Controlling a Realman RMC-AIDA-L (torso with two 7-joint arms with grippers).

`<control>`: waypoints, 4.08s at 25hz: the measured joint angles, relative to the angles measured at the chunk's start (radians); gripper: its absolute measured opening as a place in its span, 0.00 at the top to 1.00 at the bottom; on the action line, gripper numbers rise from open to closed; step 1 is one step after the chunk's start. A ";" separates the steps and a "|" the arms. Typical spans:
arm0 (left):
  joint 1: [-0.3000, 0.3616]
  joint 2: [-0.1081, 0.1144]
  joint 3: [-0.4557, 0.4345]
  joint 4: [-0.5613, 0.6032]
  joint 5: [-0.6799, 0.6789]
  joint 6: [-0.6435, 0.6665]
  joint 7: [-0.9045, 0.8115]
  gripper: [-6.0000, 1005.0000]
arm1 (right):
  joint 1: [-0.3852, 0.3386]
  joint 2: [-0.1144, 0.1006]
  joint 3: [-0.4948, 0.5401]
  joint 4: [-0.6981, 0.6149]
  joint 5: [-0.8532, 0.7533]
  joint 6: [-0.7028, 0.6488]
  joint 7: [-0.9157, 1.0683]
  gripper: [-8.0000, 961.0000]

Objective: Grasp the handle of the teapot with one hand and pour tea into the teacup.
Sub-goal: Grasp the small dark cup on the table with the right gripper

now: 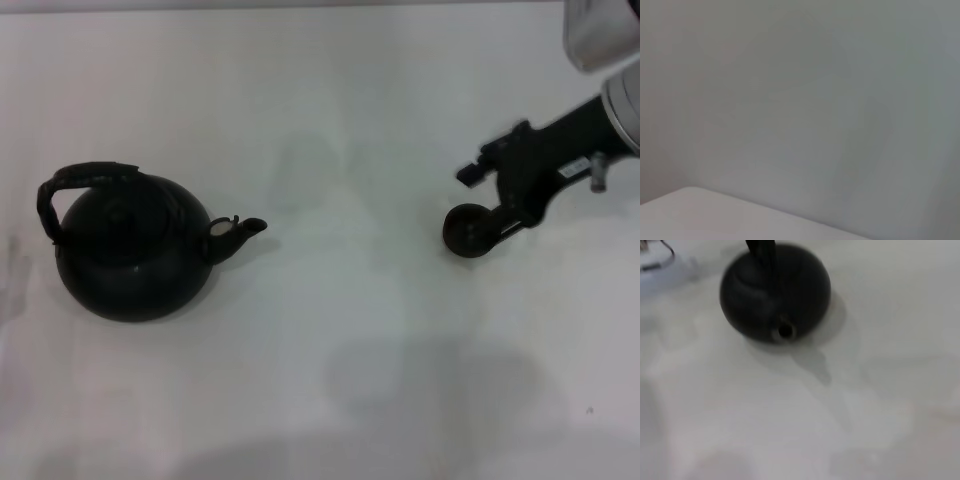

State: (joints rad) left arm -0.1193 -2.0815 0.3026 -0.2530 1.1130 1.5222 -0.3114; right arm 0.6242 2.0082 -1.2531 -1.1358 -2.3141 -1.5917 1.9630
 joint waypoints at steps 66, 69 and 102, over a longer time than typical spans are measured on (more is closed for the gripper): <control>-0.010 0.001 -0.005 0.003 -0.021 -0.001 -0.011 0.25 | 0.037 0.013 -0.357 -0.032 -0.200 0.175 0.179 0.15; -0.009 0.001 -0.005 0.003 -0.024 0.000 -0.011 0.25 | 0.038 0.013 -0.358 -0.029 -0.205 0.181 0.180 0.15; -0.011 0.002 -0.005 0.003 -0.026 0.009 -0.011 0.25 | 0.052 0.014 -0.375 0.038 -0.221 0.211 0.182 0.20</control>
State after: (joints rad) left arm -0.1304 -2.0796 0.2976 -0.2501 1.0866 1.5316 -0.3221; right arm 0.6765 2.0218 -1.6278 -1.0981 -2.5356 -1.3809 2.1445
